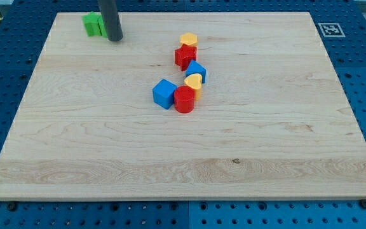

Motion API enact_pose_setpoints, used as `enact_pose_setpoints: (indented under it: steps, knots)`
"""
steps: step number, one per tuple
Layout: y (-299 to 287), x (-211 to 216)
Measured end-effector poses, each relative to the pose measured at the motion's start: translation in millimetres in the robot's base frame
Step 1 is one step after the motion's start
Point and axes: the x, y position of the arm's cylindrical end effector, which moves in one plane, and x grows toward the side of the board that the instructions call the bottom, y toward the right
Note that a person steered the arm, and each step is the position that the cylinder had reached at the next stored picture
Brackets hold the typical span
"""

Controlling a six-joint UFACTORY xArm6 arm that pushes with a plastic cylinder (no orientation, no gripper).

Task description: Move your arm into the red star

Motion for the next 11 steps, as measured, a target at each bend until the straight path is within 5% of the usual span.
enact_pose_setpoints:
  steps: [5,11]
  knots:
    - [0.7,50.3]
    - [62.9,50.3]
